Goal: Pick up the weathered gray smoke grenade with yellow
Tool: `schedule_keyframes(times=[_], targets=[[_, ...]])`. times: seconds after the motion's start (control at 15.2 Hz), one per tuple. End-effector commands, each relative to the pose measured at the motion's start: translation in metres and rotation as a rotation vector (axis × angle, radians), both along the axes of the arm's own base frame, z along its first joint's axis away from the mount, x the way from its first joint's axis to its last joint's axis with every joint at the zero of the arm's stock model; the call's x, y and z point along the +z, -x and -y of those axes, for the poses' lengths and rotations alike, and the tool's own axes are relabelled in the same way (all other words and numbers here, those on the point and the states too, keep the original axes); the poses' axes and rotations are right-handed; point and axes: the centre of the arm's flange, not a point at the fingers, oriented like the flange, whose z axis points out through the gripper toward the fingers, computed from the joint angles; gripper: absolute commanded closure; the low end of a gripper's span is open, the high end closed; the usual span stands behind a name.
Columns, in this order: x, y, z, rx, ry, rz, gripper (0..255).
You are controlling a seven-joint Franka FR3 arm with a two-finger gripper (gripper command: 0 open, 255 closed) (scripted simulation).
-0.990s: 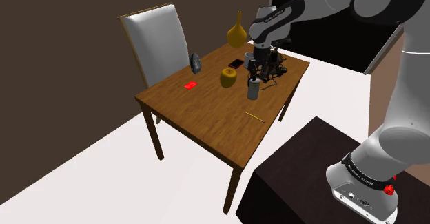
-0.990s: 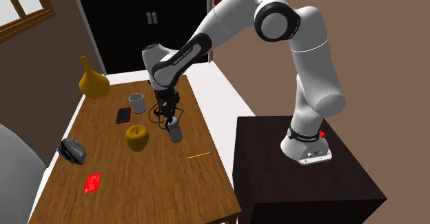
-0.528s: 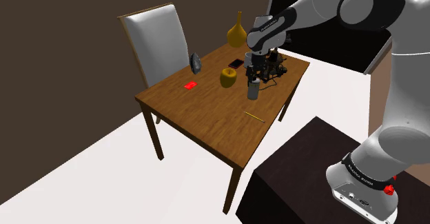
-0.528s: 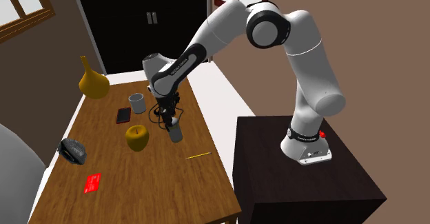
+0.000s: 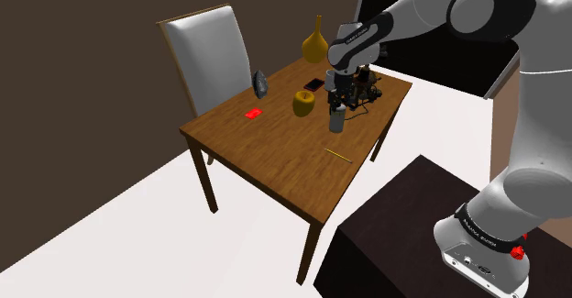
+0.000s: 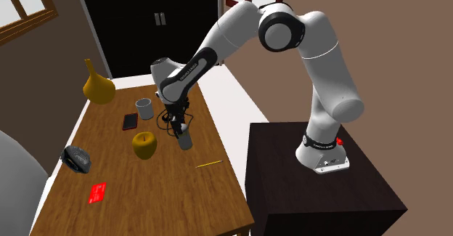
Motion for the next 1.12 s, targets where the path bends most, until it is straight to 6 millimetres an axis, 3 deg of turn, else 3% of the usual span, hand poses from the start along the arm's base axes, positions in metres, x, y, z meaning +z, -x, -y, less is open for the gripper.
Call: schedule_keyframes(times=[0.0, 0.2, 1.06], targets=[[-0.001, 0.000, 0.000, 0.000, 0.000, -0.003, 255], [-0.002, 0.000, 0.000, 0.000, 0.000, -0.003, 255], [0.067, 0.000, 0.000, 0.000, 0.000, -0.003, 255]])
